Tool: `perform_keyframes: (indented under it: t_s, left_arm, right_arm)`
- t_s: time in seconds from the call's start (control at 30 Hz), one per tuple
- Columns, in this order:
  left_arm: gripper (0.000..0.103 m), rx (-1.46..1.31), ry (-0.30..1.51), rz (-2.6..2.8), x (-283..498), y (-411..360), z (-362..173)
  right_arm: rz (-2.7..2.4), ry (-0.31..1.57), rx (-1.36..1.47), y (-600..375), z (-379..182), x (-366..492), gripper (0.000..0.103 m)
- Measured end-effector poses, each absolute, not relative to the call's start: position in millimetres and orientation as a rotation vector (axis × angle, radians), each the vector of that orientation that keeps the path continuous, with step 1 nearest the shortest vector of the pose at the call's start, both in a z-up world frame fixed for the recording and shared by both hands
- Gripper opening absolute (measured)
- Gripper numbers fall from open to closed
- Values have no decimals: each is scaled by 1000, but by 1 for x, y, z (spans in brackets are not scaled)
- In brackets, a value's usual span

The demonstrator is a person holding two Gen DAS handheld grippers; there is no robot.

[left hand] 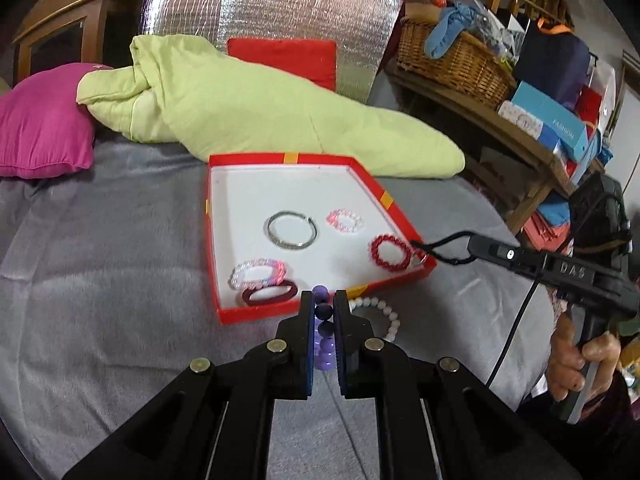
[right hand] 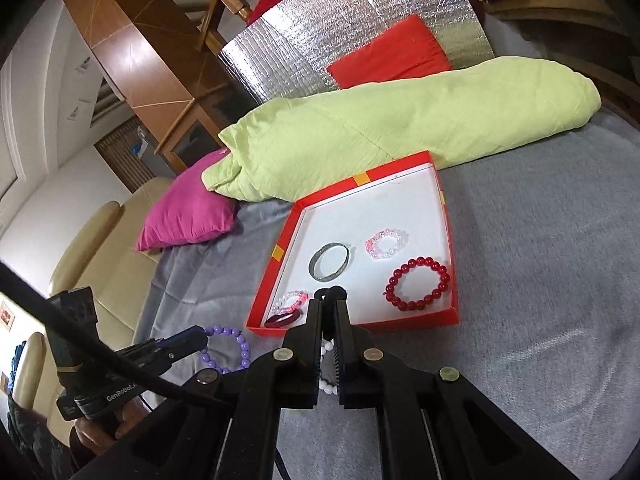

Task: Organize jewelry
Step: 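Carry the hair tie with the right tool while the left carries the purple bracelet over the box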

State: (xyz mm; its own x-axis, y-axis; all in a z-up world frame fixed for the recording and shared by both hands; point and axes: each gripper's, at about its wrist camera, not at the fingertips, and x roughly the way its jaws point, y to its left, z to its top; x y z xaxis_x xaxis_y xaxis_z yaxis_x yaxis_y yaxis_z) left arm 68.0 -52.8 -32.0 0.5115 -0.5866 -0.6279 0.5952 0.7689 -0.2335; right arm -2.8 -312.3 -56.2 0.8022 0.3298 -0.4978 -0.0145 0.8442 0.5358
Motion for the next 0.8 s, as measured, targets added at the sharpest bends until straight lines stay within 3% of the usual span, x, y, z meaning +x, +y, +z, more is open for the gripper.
perform_keyframes:
  t_s: [0.8]
  left_arm:
    - [10,-94,710,-640,140,-81,-28]
  right_arm:
    - [160,597,512,-297,-60,46,6]
